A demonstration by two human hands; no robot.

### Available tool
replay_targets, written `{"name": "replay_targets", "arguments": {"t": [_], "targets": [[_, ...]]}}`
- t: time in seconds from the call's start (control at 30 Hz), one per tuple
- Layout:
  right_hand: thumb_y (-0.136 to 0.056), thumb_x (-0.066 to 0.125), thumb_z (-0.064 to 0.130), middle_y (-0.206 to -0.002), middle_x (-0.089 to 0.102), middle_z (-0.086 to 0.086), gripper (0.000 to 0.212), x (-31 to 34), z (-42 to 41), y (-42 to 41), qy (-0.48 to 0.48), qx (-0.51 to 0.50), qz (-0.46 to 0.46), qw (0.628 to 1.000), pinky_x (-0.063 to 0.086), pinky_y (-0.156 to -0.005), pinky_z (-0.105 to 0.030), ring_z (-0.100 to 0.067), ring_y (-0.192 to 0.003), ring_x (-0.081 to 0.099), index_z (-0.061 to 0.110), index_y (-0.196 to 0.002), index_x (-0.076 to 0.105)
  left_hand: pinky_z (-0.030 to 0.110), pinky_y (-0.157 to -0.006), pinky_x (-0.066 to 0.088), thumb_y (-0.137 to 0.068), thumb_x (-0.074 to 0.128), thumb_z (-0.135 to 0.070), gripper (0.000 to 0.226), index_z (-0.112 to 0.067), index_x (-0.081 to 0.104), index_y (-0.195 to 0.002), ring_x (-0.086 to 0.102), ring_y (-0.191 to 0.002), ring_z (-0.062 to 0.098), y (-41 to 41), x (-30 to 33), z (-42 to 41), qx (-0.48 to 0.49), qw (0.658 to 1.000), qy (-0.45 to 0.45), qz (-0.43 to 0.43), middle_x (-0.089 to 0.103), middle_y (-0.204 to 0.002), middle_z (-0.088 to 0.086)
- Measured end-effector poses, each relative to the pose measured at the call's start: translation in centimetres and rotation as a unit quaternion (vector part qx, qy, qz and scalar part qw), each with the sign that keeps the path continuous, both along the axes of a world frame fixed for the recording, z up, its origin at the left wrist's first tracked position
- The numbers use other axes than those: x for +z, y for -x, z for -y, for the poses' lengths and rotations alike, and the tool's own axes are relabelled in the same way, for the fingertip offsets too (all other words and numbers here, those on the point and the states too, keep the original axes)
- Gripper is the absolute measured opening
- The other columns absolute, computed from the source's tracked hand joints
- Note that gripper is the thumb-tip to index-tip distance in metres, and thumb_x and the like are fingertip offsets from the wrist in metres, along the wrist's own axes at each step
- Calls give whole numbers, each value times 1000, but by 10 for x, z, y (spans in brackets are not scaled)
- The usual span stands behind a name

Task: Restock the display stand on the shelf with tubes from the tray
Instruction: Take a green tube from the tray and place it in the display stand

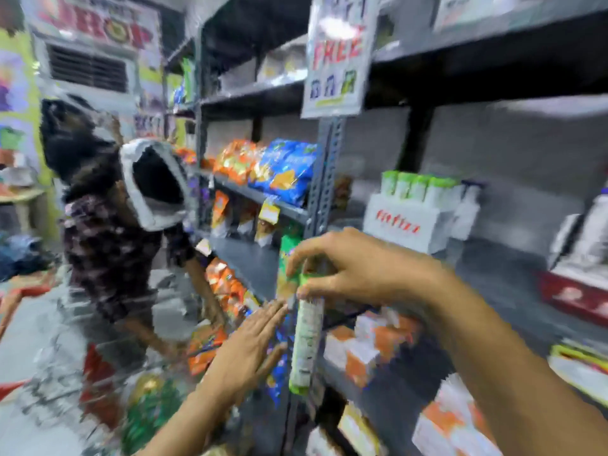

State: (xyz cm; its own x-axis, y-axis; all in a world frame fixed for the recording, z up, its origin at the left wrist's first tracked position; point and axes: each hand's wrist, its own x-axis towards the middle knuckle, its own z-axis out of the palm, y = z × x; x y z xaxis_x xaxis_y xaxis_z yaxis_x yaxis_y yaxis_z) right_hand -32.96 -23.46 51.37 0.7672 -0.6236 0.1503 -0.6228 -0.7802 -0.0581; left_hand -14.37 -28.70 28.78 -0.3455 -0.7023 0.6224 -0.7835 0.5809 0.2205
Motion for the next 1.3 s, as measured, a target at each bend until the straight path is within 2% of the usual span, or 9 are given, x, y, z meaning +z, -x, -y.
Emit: {"name": "replay_targets", "arguments": {"t": [0.07,0.27,0.37,0.5,0.7,0.93,1.03,1.13,1.3], "targets": [[-83,68,32,-96,71,8,25,41,0,27,16,-51,4,999,42,-65,-8,3,-64,58,20,-106,70,25,-113,12,-97,22,-55,65,-11,31,-143,21,-139,11,35,33,24,-49,998,44,5,25,-150,2],[-87,66,13,-85,74,-8,20,133,-4,115,-23,-161,37,986,57,-76,-38,-25,-75,71,11,-107,66,37,-111,22,-94,42,-36,49,-7,47,-133,28,-137,17,152,108,66,-175,977,120,28,43,-144,13],[-89,61,4,-74,68,3,23,161,-5,152,-35,-224,38,973,53,-68,-34,-16,-64,63,4,-112,62,30,-112,16,-98,31,-46,56,-9,39,-139,22,-138,12,201,126,75,-215,968,132,14,31,-149,5],[-89,58,-6,-91,66,-9,27,187,-20,193,-56,-318,68,944,58,-64,-18,-10,-66,69,1,-115,61,24,-115,3,-87,6,-71,80,-23,20,-149,7,-142,4,252,141,88,-243,967,76,-2,11,-154,-11],[-90,64,16,-75,57,2,11,199,-22,237,16,-403,97,910,50,-51,-10,1,-56,59,7,-94,65,14,-108,-4,-63,-13,-86,112,-21,18,-149,9,-142,6,299,138,107,-256,964,-8,66,14,-157,-5],[-91,61,28,-94,69,-5,29,184,-6,282,87,-494,51,864,54,-56,-17,-13,-70,68,3,-101,71,32,-110,26,-41,-14,-95,134,-23,34,-143,32,-136,15,322,147,117,-222,963,-89,126,34,-151,-1],[-89,61,31,-98,74,-7,26,168,5,295,105,-507,60,853,60,-72,-30,-24,-83,73,7,-90,72,33,-111,24,-54,-4,-94,119,-25,32,-144,31,-137,14,323,146,118,-207,961,-100,152,31,-152,-4],[-89,61,30,-94,74,-5,25,149,17,300,123,-523,52,842,57,-71,-26,-21,-81,73,9,-93,73,32,-113,19,-90,22,-66,71,-24,29,-146,27,-138,13,325,146,114,-194,962,-95,169,28,-154,-3],[-92,58,32,-108,70,-7,29,128,34,308,129,-543,31,829,46,-81,-30,-19,-94,61,9,-105,70,32,-113,19,-94,25,-59,62,-26,28,-146,26,-139,13,324,148,109,-179,963,-91,180,26,-154,-4]]}}
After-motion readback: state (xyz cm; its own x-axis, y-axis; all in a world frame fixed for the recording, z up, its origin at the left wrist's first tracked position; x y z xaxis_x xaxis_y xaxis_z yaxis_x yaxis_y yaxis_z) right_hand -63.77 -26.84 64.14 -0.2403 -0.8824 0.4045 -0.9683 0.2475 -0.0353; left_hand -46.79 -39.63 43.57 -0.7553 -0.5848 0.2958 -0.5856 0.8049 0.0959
